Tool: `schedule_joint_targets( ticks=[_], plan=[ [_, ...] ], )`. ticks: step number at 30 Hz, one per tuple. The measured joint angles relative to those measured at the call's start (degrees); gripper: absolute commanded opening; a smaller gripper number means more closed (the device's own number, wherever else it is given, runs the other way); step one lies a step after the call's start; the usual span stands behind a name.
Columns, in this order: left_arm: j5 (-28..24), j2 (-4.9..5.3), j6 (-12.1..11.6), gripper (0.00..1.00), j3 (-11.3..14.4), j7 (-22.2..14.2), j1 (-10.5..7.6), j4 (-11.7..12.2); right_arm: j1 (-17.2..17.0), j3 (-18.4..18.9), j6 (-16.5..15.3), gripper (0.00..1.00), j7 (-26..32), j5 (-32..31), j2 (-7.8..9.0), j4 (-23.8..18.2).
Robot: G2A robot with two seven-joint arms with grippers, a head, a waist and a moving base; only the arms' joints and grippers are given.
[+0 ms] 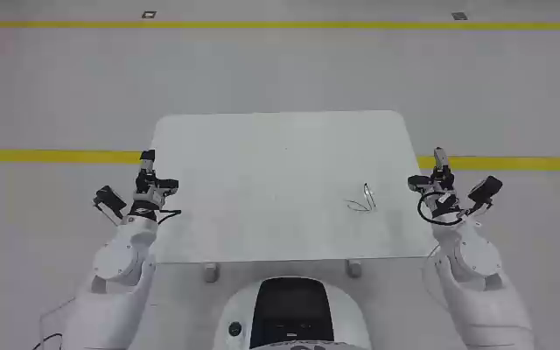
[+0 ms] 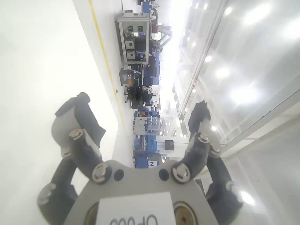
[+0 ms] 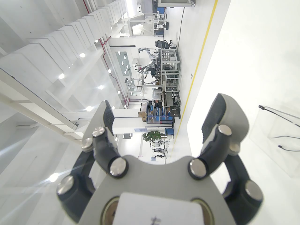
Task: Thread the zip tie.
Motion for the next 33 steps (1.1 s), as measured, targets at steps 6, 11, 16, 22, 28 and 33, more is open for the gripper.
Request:
schedule_joint_targets(
  ticks=[6,11,16,22,28,33],
  plan=[
    [0.00,0.00,0.00,0.78,0.00,0.00,0.00,0.00,0.00,0.00,0.00,1.00,0.00,0.00,0.00,0.00],
    [0.00,0.00,0.00,1.00,0.00,0.00,0.00,0.00,0.00,0.00,0.00,1.00,0.00,0.00,0.00,0.00],
    [0.00,0.00,0.00,1.00,0.00,0.00,0.00,0.00,0.00,0.00,0.00,1.00,0.00,0.00,0.00,0.00],
    [0.00,0.00,0.00,1.00,0.00,0.00,0.00,0.00,3.12,0.75,-0.94,1.00,6.04,-8.21,0.66,1.43],
    [0.00,0.00,0.00,1.00,0.00,0.00,0.00,0.00,8.84,-1.87,5.80,1.00,16.22,-17.28,1.28,3.98],
    [0.00,0.00,0.00,1.00,0.00,0.00,0.00,0.00,9.17,-1.90,5.57,1.00,15.35,-17.66,1.27,4.09]
  ],
)
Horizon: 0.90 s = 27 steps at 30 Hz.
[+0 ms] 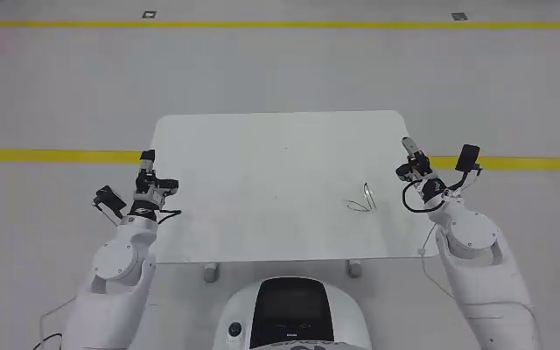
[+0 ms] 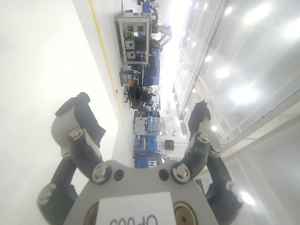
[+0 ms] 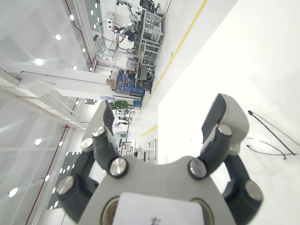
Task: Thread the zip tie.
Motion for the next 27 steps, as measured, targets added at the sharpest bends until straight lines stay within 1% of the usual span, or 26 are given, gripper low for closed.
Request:
schedule_joint_targets(
  ticks=[6,8,9,10,11,13,15,18,27],
  plan=[
    [0.00,0.00,0.00,1.00,0.00,0.00,0.00,0.00,0.07,-0.10,-0.17,1.00,0.19,-0.16,0.12,-0.21],
    [0.00,0.00,0.00,1.00,0.00,0.00,0.00,0.00,0.14,-0.54,-2.27,1.00,1.47,-3.48,0.57,-1.09],
    [0.00,0.00,0.00,1.00,0.00,0.00,0.00,0.00,0.42,-0.69,-2.70,1.00,2.36,-6.43,0.69,-0.91],
    [0.00,0.00,0.00,1.00,0.00,0.00,0.00,0.00,1.12,-0.89,-2.19,1.00,3.97,-10.55,0.83,-0.46],
    [0.00,0.00,0.00,1.00,0.00,0.00,0.00,0.00,1.78,-1.04,-1.38,1.00,5.10,-13.27,0.93,-0.01],
    [0.00,0.00,0.00,1.00,0.00,0.00,0.00,0.00,3.52,-1.78,0.31,1.00,6.97,-17.20,1.02,0.95],
    [0.00,0.00,0.00,1.00,0.00,0.00,0.00,0.00,5.04,-2.56,1.71,1.00,8.44,-19.37,1.09,1.84],
    [0.00,0.00,0.00,1.00,0.00,0.00,0.00,0.00,7.47,-4.28,3.82,1.00,12.50,-22.44,1.22,3.42],
    [0.00,0.00,0.00,1.00,0.00,0.00,0.00,0.00,7.66,-4.34,3.93,1.00,12.72,-22.54,1.24,3.56]
  ],
)
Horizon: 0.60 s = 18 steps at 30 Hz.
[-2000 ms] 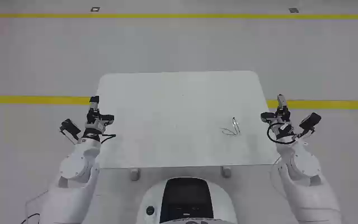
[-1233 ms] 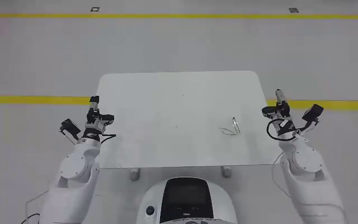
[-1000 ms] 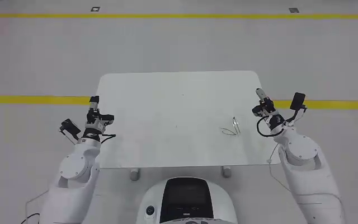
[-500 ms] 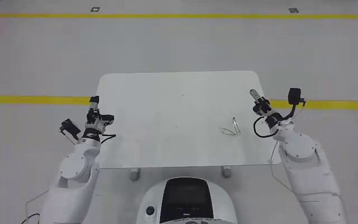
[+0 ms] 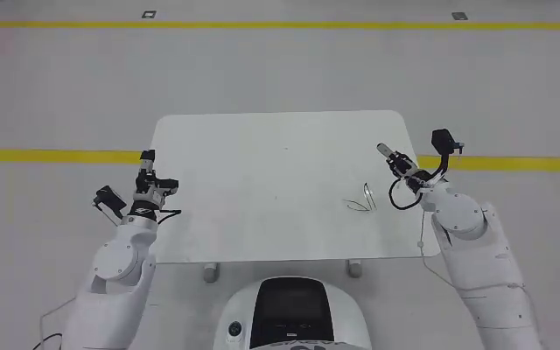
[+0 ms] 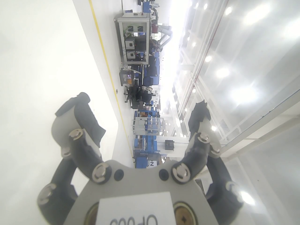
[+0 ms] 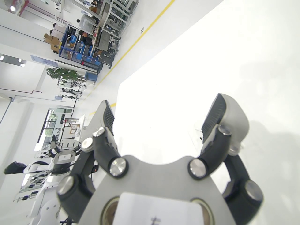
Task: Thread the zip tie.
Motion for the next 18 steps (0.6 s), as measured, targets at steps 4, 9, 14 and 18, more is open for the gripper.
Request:
schedule_joint_targets(
  ticks=[4,9,14,18],
  plan=[
    [0.00,0.00,0.00,1.00,0.00,0.00,0.00,0.00,0.02,-0.67,-0.63,1.00,0.84,-1.01,0.26,-0.75],
    [0.00,0.00,0.00,1.00,0.00,0.00,0.00,0.00,1.70,-2.80,-0.38,1.00,5.98,-12.56,0.76,-1.32],
    [0.00,0.00,0.00,1.00,0.00,0.00,0.00,0.00,5.19,-6.47,0.64,1.00,12.41,-20.26,0.92,1.32],
    [0.00,0.00,0.00,1.00,0.00,0.00,0.00,0.00,7.45,-9.26,0.91,1.00,16.08,-23.56,0.79,3.81]
  ],
)
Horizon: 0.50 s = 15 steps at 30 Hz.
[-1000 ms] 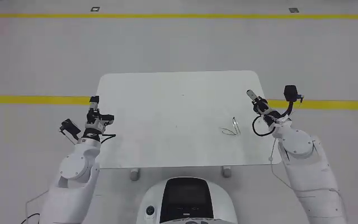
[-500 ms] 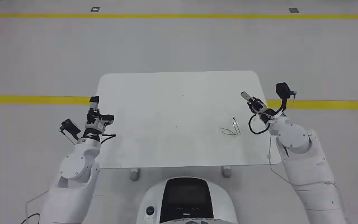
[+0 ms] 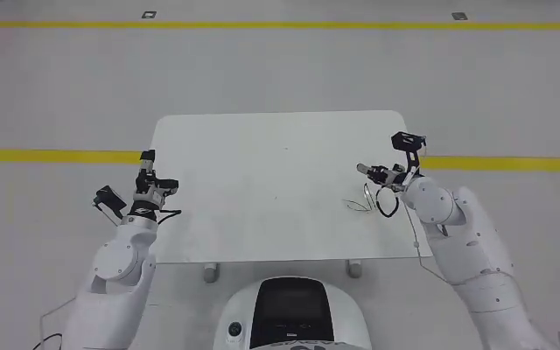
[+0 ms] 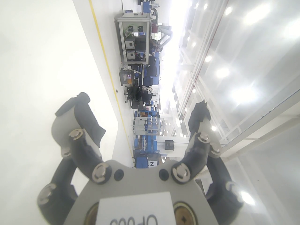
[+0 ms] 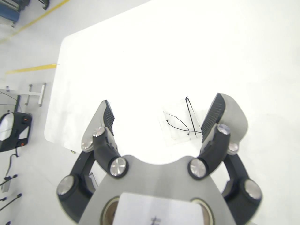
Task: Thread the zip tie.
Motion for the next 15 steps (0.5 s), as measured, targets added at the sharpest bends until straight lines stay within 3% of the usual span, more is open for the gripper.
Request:
schedule_joint_targets(
  ticks=[12,15],
  plan=[
    [0.00,0.00,0.00,1.00,0.00,0.00,0.00,0.00,0.51,-0.30,0.40,1.00,0.47,0.16,-0.04,0.62],
    [0.00,0.00,0.00,1.00,0.00,0.00,0.00,0.00,0.57,-2.08,-0.72,1.00,1.65,-4.27,0.14,-0.26]
  ],
)
